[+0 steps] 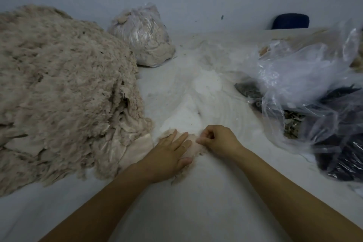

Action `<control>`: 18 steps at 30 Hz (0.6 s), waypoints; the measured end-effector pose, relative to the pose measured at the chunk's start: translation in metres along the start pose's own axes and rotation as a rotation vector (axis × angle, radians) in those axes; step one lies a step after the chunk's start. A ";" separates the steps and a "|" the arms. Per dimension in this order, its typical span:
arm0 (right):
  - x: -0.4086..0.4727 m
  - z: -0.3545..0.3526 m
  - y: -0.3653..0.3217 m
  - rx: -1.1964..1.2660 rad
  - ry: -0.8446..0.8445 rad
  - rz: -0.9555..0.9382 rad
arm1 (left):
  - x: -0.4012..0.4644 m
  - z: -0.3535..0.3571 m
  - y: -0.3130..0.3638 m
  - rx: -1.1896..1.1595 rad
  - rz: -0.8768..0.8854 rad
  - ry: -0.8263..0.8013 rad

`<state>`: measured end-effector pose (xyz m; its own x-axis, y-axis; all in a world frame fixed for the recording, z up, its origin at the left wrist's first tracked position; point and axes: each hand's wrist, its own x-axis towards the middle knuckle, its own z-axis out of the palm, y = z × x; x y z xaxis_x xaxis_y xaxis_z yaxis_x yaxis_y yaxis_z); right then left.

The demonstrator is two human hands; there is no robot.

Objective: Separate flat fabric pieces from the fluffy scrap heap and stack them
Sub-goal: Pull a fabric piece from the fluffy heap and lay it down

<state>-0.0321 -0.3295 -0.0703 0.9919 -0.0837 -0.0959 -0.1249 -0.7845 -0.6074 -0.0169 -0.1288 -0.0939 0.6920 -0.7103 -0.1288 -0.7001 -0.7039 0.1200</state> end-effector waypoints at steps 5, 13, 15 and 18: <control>0.001 -0.011 0.013 0.259 0.245 0.050 | -0.007 0.004 0.001 0.046 -0.093 -0.017; -0.009 0.001 -0.005 0.194 0.064 -0.071 | 0.002 -0.008 0.003 -0.019 -0.240 -0.053; -0.007 0.006 -0.011 0.071 0.029 -0.116 | 0.002 -0.011 -0.002 0.060 -0.217 0.015; -0.010 0.005 -0.006 0.166 0.159 -0.077 | 0.001 -0.010 -0.011 0.073 -0.287 0.015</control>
<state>-0.0414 -0.3211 -0.0691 0.9884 -0.1331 0.0731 -0.0379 -0.6820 -0.7303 -0.0067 -0.1215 -0.0854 0.8655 -0.4830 -0.1327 -0.4862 -0.8738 0.0095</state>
